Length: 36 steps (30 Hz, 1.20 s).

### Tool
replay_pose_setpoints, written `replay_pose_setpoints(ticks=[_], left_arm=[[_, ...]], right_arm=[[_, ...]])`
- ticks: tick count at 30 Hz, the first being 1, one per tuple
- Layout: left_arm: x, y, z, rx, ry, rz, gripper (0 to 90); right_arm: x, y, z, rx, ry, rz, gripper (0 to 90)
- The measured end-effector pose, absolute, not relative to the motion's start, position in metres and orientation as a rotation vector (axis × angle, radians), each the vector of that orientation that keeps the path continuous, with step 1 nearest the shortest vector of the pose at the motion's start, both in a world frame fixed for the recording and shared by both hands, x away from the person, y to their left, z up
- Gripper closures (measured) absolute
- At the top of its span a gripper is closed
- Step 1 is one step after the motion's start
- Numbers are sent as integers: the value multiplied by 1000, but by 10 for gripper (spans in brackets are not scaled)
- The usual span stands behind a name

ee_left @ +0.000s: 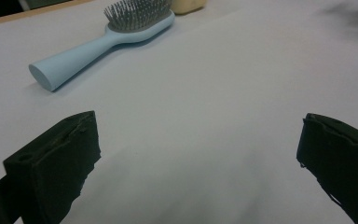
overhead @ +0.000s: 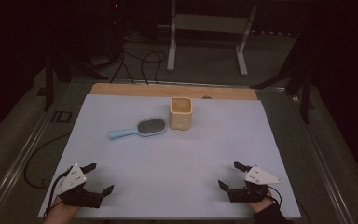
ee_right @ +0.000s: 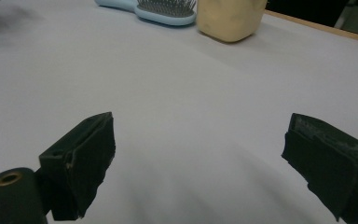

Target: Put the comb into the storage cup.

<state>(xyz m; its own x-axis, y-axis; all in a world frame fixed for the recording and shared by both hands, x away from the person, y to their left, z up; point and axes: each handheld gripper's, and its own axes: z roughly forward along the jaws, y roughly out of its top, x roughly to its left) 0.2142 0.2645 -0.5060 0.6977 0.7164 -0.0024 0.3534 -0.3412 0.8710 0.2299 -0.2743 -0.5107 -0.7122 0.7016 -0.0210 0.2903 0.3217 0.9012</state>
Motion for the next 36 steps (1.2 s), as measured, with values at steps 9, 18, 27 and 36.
replay_pose_setpoints(ticks=[9, 18, 27, 36], left_arm=[[214, 263, -506, 1973, 815, 483, 0], [213, 261, -502, 1977, 784, 497, 0], [210, 258, -494, 2005, 764, 479, 0], [212, 257, -477, 2002, 724, 449, 0]], right_arm=[[228, -274, -510, 862, 2193, 1361, 88], [226, -274, -509, 867, 2176, 1356, 88], [225, -274, -508, 855, 2170, 1361, 88], [225, -273, -508, 859, 2170, 1372, 88]])
